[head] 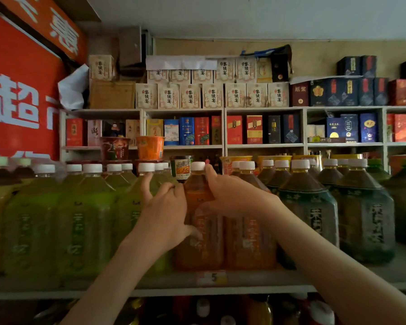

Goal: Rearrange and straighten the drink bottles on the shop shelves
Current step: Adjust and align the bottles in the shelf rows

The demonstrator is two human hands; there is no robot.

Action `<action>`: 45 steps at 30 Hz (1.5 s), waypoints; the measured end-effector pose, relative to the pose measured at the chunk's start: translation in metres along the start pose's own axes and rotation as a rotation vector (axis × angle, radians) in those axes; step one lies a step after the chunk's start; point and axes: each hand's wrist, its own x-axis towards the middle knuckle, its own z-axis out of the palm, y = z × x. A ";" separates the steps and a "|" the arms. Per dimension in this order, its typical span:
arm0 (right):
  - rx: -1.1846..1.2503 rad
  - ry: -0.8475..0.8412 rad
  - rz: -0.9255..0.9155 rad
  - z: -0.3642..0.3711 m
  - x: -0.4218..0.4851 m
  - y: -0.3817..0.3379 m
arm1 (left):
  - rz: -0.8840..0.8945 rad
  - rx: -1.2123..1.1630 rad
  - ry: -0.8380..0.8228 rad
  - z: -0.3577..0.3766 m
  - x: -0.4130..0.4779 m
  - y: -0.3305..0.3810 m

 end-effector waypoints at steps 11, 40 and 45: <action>0.149 0.519 0.038 -0.013 -0.028 0.027 | 0.010 -0.020 0.020 -0.005 -0.001 -0.005; 0.200 0.578 0.165 -0.046 -0.138 0.132 | 0.269 -0.386 0.464 0.008 0.006 0.157; 0.242 0.531 0.254 -0.058 -0.161 0.206 | 0.294 -0.385 0.554 0.004 0.019 0.215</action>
